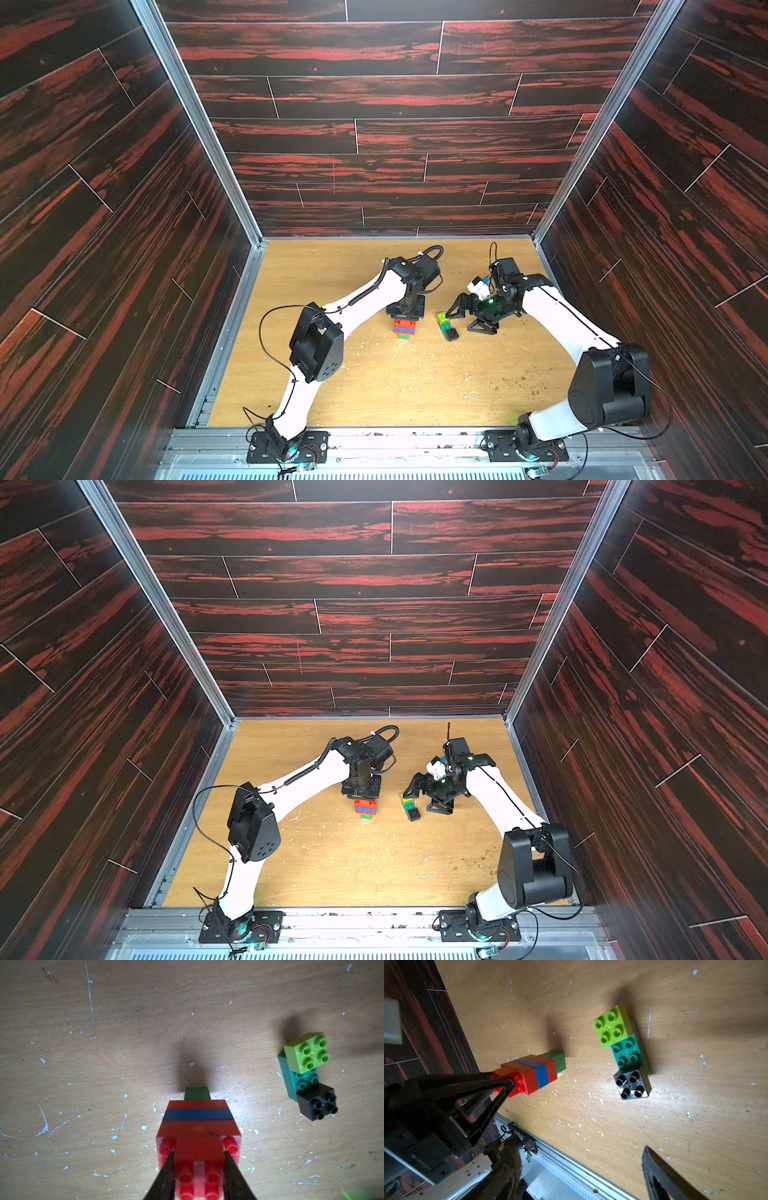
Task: Assemble a carrot with lego
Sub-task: Assemble the lego brick with the lego brick.
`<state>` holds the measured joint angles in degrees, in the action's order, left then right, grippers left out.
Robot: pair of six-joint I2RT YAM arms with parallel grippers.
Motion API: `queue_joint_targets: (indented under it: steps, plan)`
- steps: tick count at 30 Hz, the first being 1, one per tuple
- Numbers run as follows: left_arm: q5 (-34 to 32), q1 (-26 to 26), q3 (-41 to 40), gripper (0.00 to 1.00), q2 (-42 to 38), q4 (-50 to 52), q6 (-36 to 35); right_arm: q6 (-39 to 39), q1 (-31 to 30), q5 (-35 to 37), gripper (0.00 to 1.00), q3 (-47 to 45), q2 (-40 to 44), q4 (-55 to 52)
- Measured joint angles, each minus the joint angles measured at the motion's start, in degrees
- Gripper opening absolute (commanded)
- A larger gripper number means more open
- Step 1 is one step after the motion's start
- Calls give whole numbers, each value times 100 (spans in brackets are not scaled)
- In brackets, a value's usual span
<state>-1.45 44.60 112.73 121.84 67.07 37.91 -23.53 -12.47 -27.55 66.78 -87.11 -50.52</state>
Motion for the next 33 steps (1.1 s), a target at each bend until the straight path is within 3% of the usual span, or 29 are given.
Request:
queue_joint_targets:
  steps: [6,13,33]
  plan:
    - [28,0,22,35,2,24,0,0,0,13,92,0,0,0]
    - [103,0,74,43,46,81,2,-2,0,13,92,0,0,0]
    - [96,0,251,46,63,120,48,-4,0,15,92,0,0,2]
